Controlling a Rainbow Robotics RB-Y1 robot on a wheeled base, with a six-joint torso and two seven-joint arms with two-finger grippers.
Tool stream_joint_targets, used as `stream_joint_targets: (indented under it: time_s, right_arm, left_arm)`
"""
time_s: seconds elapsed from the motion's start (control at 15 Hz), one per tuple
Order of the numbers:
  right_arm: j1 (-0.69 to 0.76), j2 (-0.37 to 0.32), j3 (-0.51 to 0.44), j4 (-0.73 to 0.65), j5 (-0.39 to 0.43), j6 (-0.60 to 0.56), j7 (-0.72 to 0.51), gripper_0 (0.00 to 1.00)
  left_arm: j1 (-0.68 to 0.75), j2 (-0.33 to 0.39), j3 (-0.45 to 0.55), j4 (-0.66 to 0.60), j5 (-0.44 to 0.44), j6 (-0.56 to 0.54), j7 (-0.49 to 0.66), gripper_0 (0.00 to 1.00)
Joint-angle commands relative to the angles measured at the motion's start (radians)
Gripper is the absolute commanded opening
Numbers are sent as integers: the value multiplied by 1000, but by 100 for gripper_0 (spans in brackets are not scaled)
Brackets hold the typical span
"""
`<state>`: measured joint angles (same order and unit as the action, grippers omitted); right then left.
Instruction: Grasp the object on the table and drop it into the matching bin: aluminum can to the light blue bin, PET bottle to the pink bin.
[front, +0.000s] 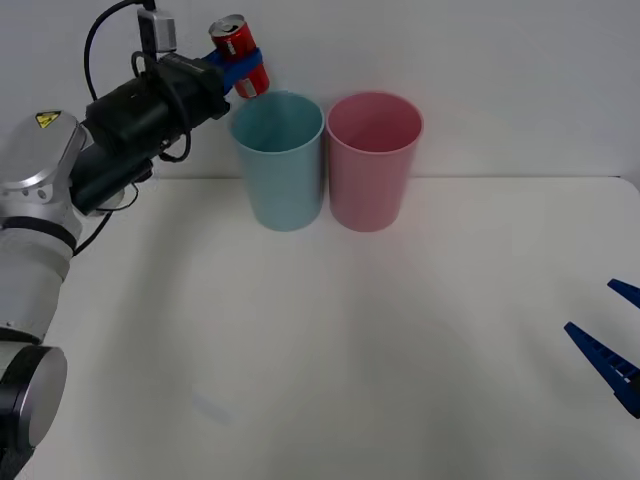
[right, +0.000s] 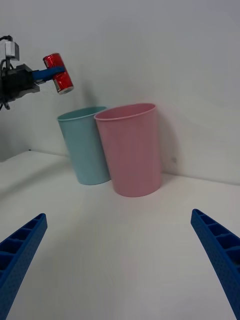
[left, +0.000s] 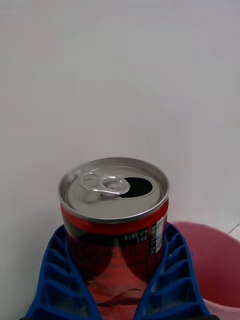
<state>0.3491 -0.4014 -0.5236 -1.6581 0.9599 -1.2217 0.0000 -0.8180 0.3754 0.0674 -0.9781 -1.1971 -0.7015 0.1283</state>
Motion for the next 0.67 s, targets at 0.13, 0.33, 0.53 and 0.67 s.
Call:
stream_joint_targets:
  time_s: [0.13, 0.33, 0.53, 0.67]
  right_arm:
    - [0, 0, 0, 0, 0, 0, 0, 100]
    - [0, 0, 0, 0, 0, 0, 0, 100]
    - [0, 0, 0, 0, 0, 0, 0, 100]
    - [0, 0, 0, 0, 0, 0, 0, 100]
  left_arm:
    - [-82, -20, 0, 95, -49, 20, -22, 4]
    - [-84, -23, 0, 95, -58, 23, -22, 4]
    - [-82, -23, -1, 95, -58, 23, -26, 14]
    - [-82, -23, -1, 95, -56, 22, -24, 100]
